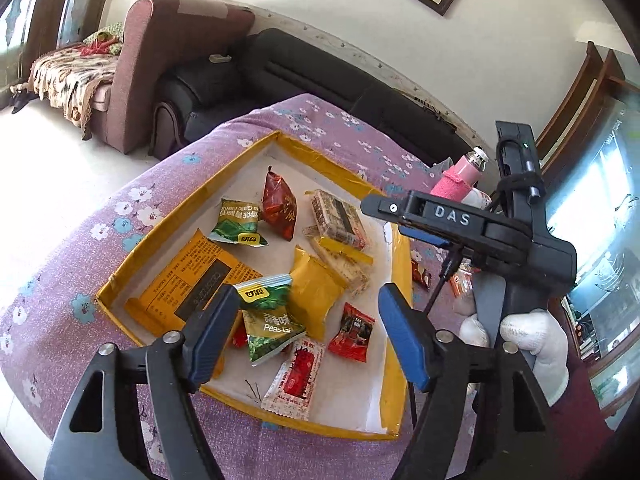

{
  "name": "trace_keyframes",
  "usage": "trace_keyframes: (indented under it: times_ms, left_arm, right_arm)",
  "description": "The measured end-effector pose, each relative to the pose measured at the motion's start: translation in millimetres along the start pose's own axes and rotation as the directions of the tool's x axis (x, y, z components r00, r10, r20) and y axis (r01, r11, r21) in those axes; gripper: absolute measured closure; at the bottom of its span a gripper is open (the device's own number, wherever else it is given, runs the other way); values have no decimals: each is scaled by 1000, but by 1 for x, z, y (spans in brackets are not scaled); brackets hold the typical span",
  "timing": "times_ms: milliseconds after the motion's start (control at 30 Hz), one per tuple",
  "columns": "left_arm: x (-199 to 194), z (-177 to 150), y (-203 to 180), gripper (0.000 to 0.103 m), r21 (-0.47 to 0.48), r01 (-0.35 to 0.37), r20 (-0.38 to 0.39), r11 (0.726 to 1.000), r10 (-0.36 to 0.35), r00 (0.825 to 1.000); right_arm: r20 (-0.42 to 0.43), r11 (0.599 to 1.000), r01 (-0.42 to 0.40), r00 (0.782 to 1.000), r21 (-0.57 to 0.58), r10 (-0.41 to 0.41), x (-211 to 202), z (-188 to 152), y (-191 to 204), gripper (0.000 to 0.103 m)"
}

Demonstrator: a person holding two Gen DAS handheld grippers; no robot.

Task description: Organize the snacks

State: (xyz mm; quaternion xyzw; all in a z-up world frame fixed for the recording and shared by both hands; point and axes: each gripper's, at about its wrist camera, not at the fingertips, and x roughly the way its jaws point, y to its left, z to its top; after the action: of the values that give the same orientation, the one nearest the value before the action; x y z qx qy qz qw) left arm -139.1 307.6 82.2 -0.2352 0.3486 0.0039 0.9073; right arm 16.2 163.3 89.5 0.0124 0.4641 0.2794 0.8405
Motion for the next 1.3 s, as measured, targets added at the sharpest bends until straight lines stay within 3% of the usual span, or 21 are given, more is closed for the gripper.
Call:
trace_keyframes:
  times_ms: [167,333,567,900,1133,1300]
  left_arm:
    - [-17,-11,-28,29,65,-77,43,995,75,996]
    - [-29,-26,-63,29,165,-185,91,969,172,981]
    - [-42,-44,-104,29,263,-247,131,933,219,967]
    - [-46,-64,-143,29,333,-231,115,914,204,972]
    - [-34,-68,-143,29,326,-169,50,930,162,986]
    - [-22,-67,-134,29,291,-129,3,948,134,991]
  right_arm:
    - [49,999,-35,998,10,35,-49,-32,-11,32]
    - [74,1000,-27,997,13,26,-85,-64,-30,32]
    - [116,998,-15,993,53,9,-126,-93,-66,31]
    - [154,989,-7,988,148,-16,-161,-121,-117,31]
    - [146,956,66,983,287,-112,-166,-121,-178,31]
    - [119,904,106,978,415,-169,-158,-110,-232,29]
